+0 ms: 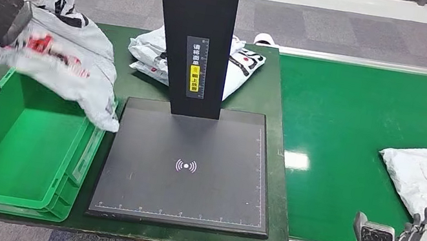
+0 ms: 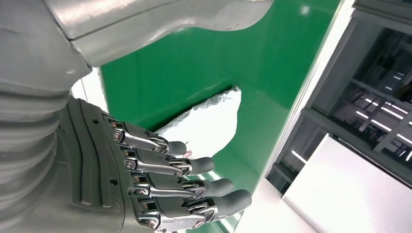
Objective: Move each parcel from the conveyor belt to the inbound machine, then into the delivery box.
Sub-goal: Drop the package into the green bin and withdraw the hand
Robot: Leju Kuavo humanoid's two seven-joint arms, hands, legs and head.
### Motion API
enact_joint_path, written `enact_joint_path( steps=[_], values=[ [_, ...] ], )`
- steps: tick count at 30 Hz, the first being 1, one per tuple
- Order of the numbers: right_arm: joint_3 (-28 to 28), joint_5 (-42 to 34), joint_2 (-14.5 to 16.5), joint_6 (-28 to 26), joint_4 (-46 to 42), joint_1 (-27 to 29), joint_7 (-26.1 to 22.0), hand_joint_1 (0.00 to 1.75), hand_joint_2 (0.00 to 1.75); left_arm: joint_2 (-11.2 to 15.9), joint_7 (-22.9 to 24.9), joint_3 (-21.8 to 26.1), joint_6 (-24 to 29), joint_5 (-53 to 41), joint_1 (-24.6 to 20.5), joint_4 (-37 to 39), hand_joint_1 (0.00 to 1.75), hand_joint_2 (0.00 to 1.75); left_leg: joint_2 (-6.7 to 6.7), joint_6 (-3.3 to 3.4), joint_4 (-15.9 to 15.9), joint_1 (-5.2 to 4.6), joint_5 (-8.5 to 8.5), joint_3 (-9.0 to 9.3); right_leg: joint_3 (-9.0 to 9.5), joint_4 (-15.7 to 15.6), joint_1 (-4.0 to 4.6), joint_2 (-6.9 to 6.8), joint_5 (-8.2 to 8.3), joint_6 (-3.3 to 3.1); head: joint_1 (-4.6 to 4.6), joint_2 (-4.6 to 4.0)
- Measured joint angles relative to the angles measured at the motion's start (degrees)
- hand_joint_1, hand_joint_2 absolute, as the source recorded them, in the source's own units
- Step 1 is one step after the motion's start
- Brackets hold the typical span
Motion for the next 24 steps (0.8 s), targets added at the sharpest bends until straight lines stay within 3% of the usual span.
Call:
enact_joint_path(
  steps=[14,18,24],
  values=[
    [-0.11,0.08,0.41,0.05,-0.32,-0.02,0.05,0.0,1.75,0.19,-0.04,-0.01,-0.17,0.02,-0.74,2.14,0.0,1.75,-0.02,0.0,0.0,0.0,0.0,-0.01,0.01,0.0,-0.01,-0.03,-0.01,0.0,0.01,0.01],
    [-0.11,0.17,0.5,0.07,-0.33,-0.02,0.18,0.0,1.75,0.32,0.36,-0.01,0.13,-0.96,-0.97,3.21,0.0,0.0,-0.02,0.0,0.0,0.0,0.0,0.0,0.02,0.0,-0.01,-0.03,0.0,0.0,-0.01,0.01],
    [-0.11,0.86,0.81,0.28,-0.6,-0.01,0.95,0.0,1.75,1.27,2.91,1.0,6.15,-7.63,-1.8,5.33,0.0,0.0,-0.02,0.0,0.0,0.0,0.0,0.0,0.03,0.01,0.01,-0.03,0.0,0.0,0.0,0.01]
  ],
)
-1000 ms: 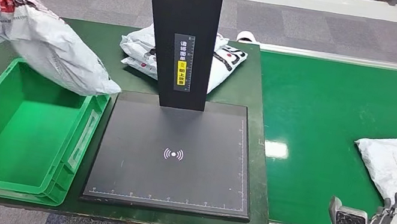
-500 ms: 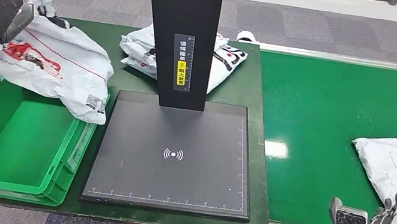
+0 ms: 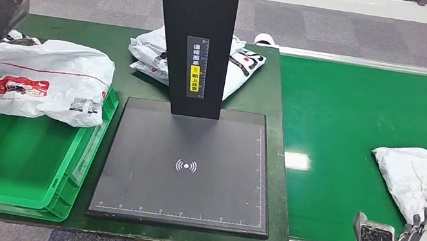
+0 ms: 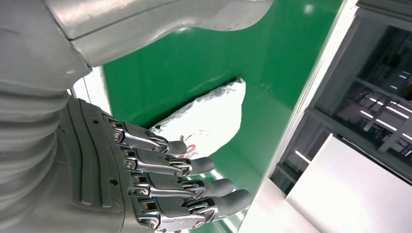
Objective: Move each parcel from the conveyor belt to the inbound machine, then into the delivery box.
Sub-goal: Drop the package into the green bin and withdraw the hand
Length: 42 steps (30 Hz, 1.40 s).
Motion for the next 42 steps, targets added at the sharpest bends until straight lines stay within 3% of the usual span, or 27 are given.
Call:
enact_joint_path(
  steps=[7,11,15,18,22,26,31,39,42],
  values=[
    [0.0,0.34,0.1,0.26,-0.19,-0.31,0.57,0.0,1.75,1.74,1.5,3.37,7.08,-8.26,-0.13,2.71,0.0,0.0,0.0,0.0,-0.01,0.02,0.0,0.0,0.0,0.0,0.02,0.0,-0.01,-0.01,-0.01,-0.01],
    [-0.09,1.7,0.09,0.8,-0.21,-0.52,2.09,0.0,1.75,-0.16,-8.6,3.96,-1.21,4.65,1.16,1.1,0.0,1.75,-0.18,0.04,0.0,0.01,0.03,0.02,0.08,-0.04,-0.03,-0.16,-0.02,0.01,-0.01,-0.02],
    [-1.33,5.59,-0.14,4.04,0.17,-1.77,4.41,0.0,1.75,-4.2,-13.86,0.2,-8.47,19.23,6.39,-5.41,0.0,1.75,-0.1,0.12,0.0,-0.07,0.0,0.04,0.14,-0.06,-0.22,-0.08,0.01,0.07,0.01,-0.01],
    [-2.5,11.49,-2.22,5.7,3.24,-4.71,7.68,0.0,1.75,-7.45,-17.59,-4.36,-11.2,26.34,12.83,-10.1,0.0,1.75,0.21,0.28,0.0,-0.23,-0.12,0.14,0.14,-0.1,-0.36,0.18,0.03,0.19,-0.01,-0.02],
    [-3.94,18.68,-7.84,6.42,10.6,-10.31,12.06,0.0,1.75,-10.98,-24.17,-10.86,-14.33,34.0,22.36,-14.07,0.0,1.75,0.22,0.42,0.02,-0.37,-0.17,0.16,0.16,-0.14,-0.5,0.2,0.03,0.37,0.0,0.0],
    [-5.67,27.06,-14.88,8.25,20.79,-17.73,16.81,0.0,1.75,-14.13,-26.87,-15.14,-18.18,40.32,28.1,-14.6,0.0,1.75,0.16,0.59,0.05,-0.44,-0.15,0.11,0.17,-0.16,-0.56,0.15,0.04,0.54,0.01,-0.01],
    [-6.31,32.22,-23.29,8.34,35.46,-26.76,18.8,0.0,1.75,-17.0,-27.44,-17.85,-20.79,42.39,30.71,-13.44,0.0,1.75,0.11,0.72,0.06,-0.48,-0.07,0.09,0.19,-0.16,-0.6,0.04,0.11,0.63,-0.01,-0.01],
    [-6.37,40.25,-29.98,8.08,53.46,-36.33,23.74,0.0,1.75,-20.2,-26.63,-18.99,-24.18,43.58,31.44,-11.59,0.0,1.75,-0.01,0.73,0.05,-0.48,-0.03,0.06,0.21,-0.14,-0.59,-0.09,0.12,0.63,0.01,-0.01],
    [-6.29,42.6,-31.83,11.4,60.54,-39.92,24.64,0.0,1.75,-21.26,-26.51,-19.04,-24.78,43.8,31.44,-10.55,0.0,1.75,-0.04,0.74,0.05,-0.48,-0.02,0.06,0.22,-0.14,-0.59,-0.09,0.12,0.63,-0.01,-0.01]
  ],
)
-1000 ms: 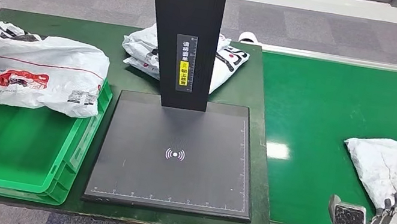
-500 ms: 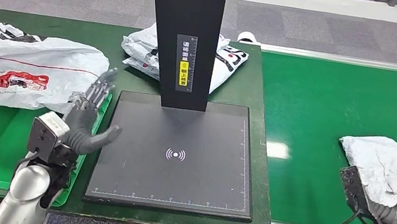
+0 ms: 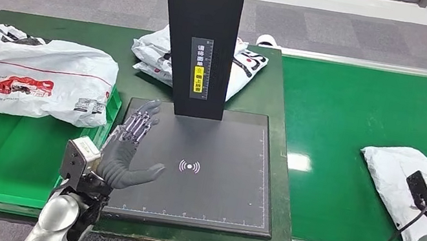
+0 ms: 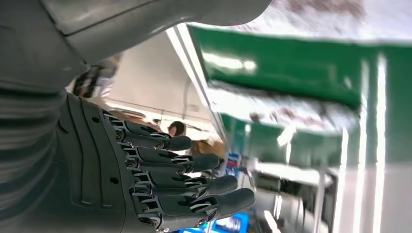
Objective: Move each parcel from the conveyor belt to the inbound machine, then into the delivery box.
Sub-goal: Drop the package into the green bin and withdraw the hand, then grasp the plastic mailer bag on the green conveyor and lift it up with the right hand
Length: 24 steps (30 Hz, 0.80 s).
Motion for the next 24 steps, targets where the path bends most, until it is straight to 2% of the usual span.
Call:
enact_joint_path(
  steps=[4,7,13,17,24],
  values=[
    [0.62,1.88,-1.57,9.25,8.0,-2.41,-1.35,0.0,1.75,-0.82,-0.27,0.0,-1.6,0.47,-0.17,1.86,0.0,1.75,-0.14,0.01,0.0,0.0,0.01,-0.02,0.01,0.0,0.0,-0.11,0.0,0.0,0.0,0.0],
    [1.12,2.29,-2.18,13.6,11.97,-2.58,-3.41,0.0,1.75,-1.09,-0.57,0.0,-2.44,0.56,-0.51,3.26,0.0,1.75,-0.23,0.02,0.0,0.0,0.02,-0.05,0.01,0.0,0.0,-0.19,-0.01,0.01,0.0,-0.01],
    [2.86,1.76,-2.9,21.91,16.72,-1.53,-12.66,0.02,1.75,-1.38,-1.49,0.01,-4.11,0.57,-1.91,6.39,0.0,1.75,-0.24,0.01,-0.01,0.02,0.02,-0.05,0.01,0.0,0.02,-0.21,-0.03,0.03,0.0,0.0],
    [3.54,0.82,-2.78,23.45,17.64,-1.29,-15.5,1.75,1.75,-1.62,-1.6,0.03,-4.25,0.52,-2.01,7.24,0.0,1.75,-0.19,0.01,-0.01,0.07,0.01,-0.03,0.03,0.0,0.06,-0.15,-0.03,0.04,-0.01,-0.01],
    [4.33,-0.18,-2.05,23.11,17.84,-1.84,-16.2,1.75,1.75,-1.79,-1.6,0.22,-4.26,0.34,-1.87,7.53,0.0,1.75,-0.16,0.02,0.0,0.09,0.0,0.14,0.24,-0.01,0.08,-0.12,-0.03,0.05,0.01,0.0]
  ],
)
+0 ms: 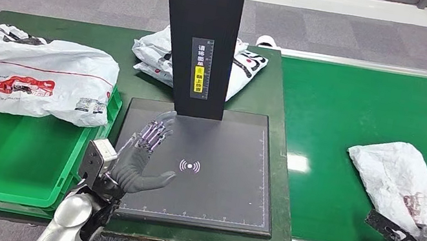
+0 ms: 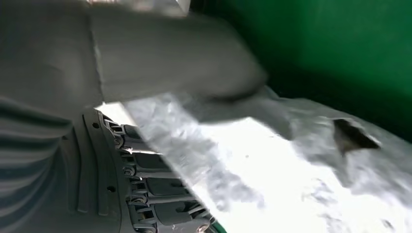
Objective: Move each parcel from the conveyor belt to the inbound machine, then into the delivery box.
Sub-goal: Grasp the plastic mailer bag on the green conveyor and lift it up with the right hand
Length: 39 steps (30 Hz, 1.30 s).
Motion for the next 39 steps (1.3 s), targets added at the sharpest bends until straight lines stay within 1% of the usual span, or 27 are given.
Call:
enact_joint_path(
  steps=[8,13,15,16,19,21,23,26,28,31,35,39],
  values=[
    [0.57,-0.5,0.45,-0.17,-0.01,-0.79,-0.5,1.75,1.75,-0.14,0.02,0.3,0.01,-0.3,0.29,-0.01,0.0,1.75,0.01,-0.01,0.0,0.02,0.01,0.15,0.13,0.0,0.03,0.0,0.01,0.0,-0.01,0.0],
    [0.76,-1.71,0.97,-2.04,-0.01,-1.2,-0.99,1.75,1.75,-0.15,0.0,0.36,0.08,-0.44,0.71,0.0,0.0,1.75,0.0,-0.02,0.0,0.04,0.01,0.11,0.13,0.01,0.05,0.0,0.01,-0.01,-0.01,0.01],
    [0.76,-3.33,1.5,-4.72,0.0,-1.57,-1.21,1.75,1.75,-0.17,-0.14,0.43,0.39,-0.53,1.06,-0.09,0.0,1.75,0.0,-0.02,0.0,0.04,0.01,-0.07,0.12,0.01,0.04,0.01,0.01,-0.01,0.01,0.01],
    [0.75,-4.89,1.97,-7.11,-0.01,-1.87,-1.33,1.75,1.75,-0.2,-0.22,0.53,0.77,-0.67,1.39,-0.3,0.0,1.75,0.01,-0.03,-0.01,0.04,0.01,-0.19,0.1,0.02,0.04,0.02,0.01,-0.01,0.01,0.01],
    [-0.31,-13.37,4.38,-17.16,-1.39,-2.96,-2.18,1.75,1.75,-0.64,0.23,1.12,2.54,-1.51,2.91,-1.86,0.0,1.75,0.01,-0.04,-0.01,0.03,0.05,-0.21,-0.02,0.04,0.02,0.03,0.02,-0.02,0.01,0.0],
    [-1.73,-21.34,6.77,-21.92,-5.51,-3.15,-4.73,1.75,1.75,-1.15,1.02,1.38,3.76,-2.17,3.83,-3.19,0.0,1.75,-0.07,-0.05,-0.01,0.03,0.16,-0.14,-0.1,0.05,0.02,-0.03,0.05,-0.02,0.0,0.0],
    [-2.48,-28.47,9.59,-23.24,-12.48,-2.33,-7.25,1.75,1.75,-1.7,1.54,1.55,4.68,-2.8,4.42,-4.12,0.0,1.75,-0.23,-0.07,-0.01,0.05,0.24,-0.14,-0.11,0.05,0.04,-0.16,0.07,-0.02,-0.01,0.0],
    [-1.52,-34.47,14.05,-23.84,-25.46,1.35,-7.78,1.75,1.75,-2.37,1.61,1.82,5.49,-3.57,4.82,-4.72,0.0,1.75,-0.53,-0.09,-0.02,0.08,0.26,-0.21,-0.09,0.06,0.08,-0.45,0.01,-0.04,-0.01,0.0],
    [0.47,-36.47,16.44,-24.77,-33.41,4.32,-7.4,1.75,1.75,-2.64,1.52,2.08,5.71,-3.86,4.98,-4.88,0.0,1.75,-0.61,-0.1,-0.02,0.09,0.25,-0.25,-0.11,0.06,0.09,-0.53,-0.04,-0.06,-0.01,0.0],
    [3.12,-37.9,18.53,-25.67,-41.12,7.17,-7.24,1.75,1.75,-2.92,1.41,2.58,5.77,-4.05,5.18,-4.95,0.0,1.75,-0.63,-0.11,-0.03,0.09,0.24,-0.28,-0.13,0.06,0.08,-0.55,-0.06,-0.06,-0.02,-0.01],
    [6.39,-39.21,20.46,-25.9,-47.81,9.74,-8.89,1.75,1.75,-3.04,1.19,3.09,5.93,-4.38,5.54,-5.17,0.0,1.75,-0.63,-0.11,-0.03,0.08,0.24,-0.32,-0.13,0.05,0.07,-0.55,-0.07,-0.05,0.0,0.01],
    [13.64,-37.62,22.09,-24.26,-52.16,12.13,-7.36,1.75,1.75,-3.03,1.08,3.24,6.11,-4.54,5.57,-5.25,0.0,1.75,-0.53,-0.12,-0.03,0.09,0.24,-0.29,-0.15,0.05,0.08,-0.49,-0.06,-0.05,-0.01,-0.01]
  ],
)
